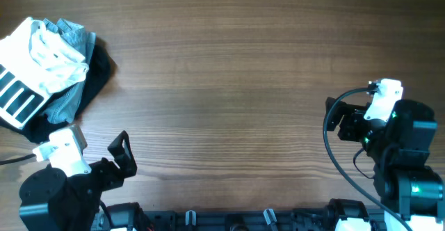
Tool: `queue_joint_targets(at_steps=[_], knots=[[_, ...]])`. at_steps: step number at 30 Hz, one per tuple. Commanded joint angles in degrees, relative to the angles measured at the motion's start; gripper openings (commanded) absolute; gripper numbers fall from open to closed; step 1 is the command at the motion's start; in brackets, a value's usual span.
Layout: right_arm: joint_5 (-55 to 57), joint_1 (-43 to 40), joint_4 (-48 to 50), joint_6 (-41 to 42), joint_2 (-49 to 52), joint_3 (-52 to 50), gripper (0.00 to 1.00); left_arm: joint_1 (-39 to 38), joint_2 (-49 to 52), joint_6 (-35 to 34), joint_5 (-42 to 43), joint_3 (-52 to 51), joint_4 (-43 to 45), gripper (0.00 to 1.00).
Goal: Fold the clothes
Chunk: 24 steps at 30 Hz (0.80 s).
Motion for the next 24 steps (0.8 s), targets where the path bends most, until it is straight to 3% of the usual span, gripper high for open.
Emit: queue_joint_targets(at_steps=[1,7,15,19,24], knots=[[0.8,0.1,0.0,-1.0,1.7,-0.4,1.00,-0.3,-0.1,-0.6,0.1,-0.3,-1.7,1.00],[2.5,0.1,1.3,-3.7,-2.7,-1.5,1.00,-0.3,-0.1,-0.6,0.1,-0.3,-1.7,1.00],[-2.5,2.0,38.9,-6.1,-34.7,-33.9,1.00,-0.3,-0.1,-0.6,0.1,-0.3,-1.7,1.00],[-1.2,3.0,43.6,-8.7,-41.4,-41.7,1.00,-0.3,-0.1,-0.6,0.1,-0.3,-1.7,1.00],[1.7,3.0,47.0,-8.8,-42.0,-49.1,1.00,-0.3,-0.1,-0.6,0.1,-0.3,-1.7,1.00]])
